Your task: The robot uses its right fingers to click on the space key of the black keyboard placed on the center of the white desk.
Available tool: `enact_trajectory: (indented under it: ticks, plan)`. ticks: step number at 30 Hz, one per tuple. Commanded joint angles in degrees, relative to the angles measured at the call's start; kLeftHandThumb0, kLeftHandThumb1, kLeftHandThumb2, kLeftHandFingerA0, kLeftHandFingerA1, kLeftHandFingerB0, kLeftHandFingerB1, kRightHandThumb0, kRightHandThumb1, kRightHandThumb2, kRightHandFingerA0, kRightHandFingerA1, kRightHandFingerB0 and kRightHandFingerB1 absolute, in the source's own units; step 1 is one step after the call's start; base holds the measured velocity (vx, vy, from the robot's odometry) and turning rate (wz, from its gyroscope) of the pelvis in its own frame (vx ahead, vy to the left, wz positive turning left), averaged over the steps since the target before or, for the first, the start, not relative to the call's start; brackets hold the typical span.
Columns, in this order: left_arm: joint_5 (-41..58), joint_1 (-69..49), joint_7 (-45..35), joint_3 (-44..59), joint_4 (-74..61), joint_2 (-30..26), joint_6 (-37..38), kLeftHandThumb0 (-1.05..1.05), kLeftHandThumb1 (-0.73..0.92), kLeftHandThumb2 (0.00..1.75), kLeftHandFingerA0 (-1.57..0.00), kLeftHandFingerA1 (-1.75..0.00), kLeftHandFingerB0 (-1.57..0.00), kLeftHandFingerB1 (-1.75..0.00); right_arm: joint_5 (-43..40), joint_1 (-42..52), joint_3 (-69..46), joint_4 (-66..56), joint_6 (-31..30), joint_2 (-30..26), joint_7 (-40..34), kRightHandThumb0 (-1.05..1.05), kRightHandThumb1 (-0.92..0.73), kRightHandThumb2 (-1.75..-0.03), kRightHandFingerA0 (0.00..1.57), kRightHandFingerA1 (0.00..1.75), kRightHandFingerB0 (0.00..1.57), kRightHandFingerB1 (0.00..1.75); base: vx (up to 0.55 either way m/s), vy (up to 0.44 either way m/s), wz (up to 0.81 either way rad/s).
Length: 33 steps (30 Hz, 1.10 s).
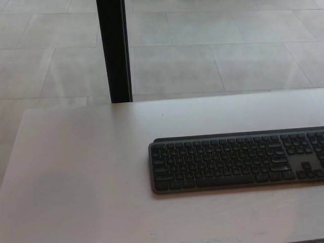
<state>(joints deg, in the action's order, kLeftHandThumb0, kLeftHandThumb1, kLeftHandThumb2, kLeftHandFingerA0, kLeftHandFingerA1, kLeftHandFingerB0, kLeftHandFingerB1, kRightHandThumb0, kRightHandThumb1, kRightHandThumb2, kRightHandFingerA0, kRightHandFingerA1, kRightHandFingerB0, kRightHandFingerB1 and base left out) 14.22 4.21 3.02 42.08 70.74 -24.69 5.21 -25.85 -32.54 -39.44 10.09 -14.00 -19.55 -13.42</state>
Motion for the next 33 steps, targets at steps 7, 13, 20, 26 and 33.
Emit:
enact_trajectory:
  ticks: [7, 13, 20, 26, 33]
  plan:
    - [2.5, 0.7, 1.7, 0.3, 0.6, -1.9, 2.3, -0.51, 0.58, 0.58, -0.83, -0.82, -0.75, -0.62, 9.1, 6.9, 28.1, -3.4, 0.7, 2.0, 15.1, -0.31, -0.62, -0.59, 0.87, 0.59, 0.54, 0.39, 0.0, 0.0, 0.0]
    - [3.1, 0.9, 0.7, 0.6, 0.8, -2.2, 2.2, -0.48, 0.61, 0.58, -0.78, -0.73, -0.69, -0.59, 12.1, 10.4, 36.1, -3.2, 3.0, 0.0, 18.2, -0.36, -0.58, -0.58, 0.86, 0.72, 0.55, 0.42, 0.0, 0.0, 0.0]
    - [2.3, 0.4, 1.6, -0.6, 0.9, -2.0, 3.0, -0.52, 0.59, 0.58, -0.79, -0.79, -0.74, -0.62, 19.3, 14.6, 44.0, -1.5, 5.4, -2.7, 18.0, -0.33, -0.59, -0.58, 0.88, 0.73, 0.59, 0.42, 0.0, 0.0, 0.0]
    - [3.7, 0.7, 0.7, -0.1, 0.7, -2.1, 2.4, -0.5, 0.6, 0.58, -0.75, -0.76, -0.71, -0.6, 24.9, 17.1, 49.0, 3.2, 13.7, -3.4, 17.7, -0.33, -0.59, -0.56, 0.93, 0.85, 0.61, 0.44, 0.0, 0.0, 0.0]
    - [4.1, 1.0, 1.5, -0.1, 0.8, -2.1, 2.8, -0.51, 0.59, 0.58, -0.75, -0.74, -0.72, -0.61, 28.6, 17.0, 53.1, 6.3, 16.0, -3.8, 17.7, -0.4, -0.57, -0.59, 0.91, 0.82, 0.62, 0.45, 0.0, 0.0, 0.0]
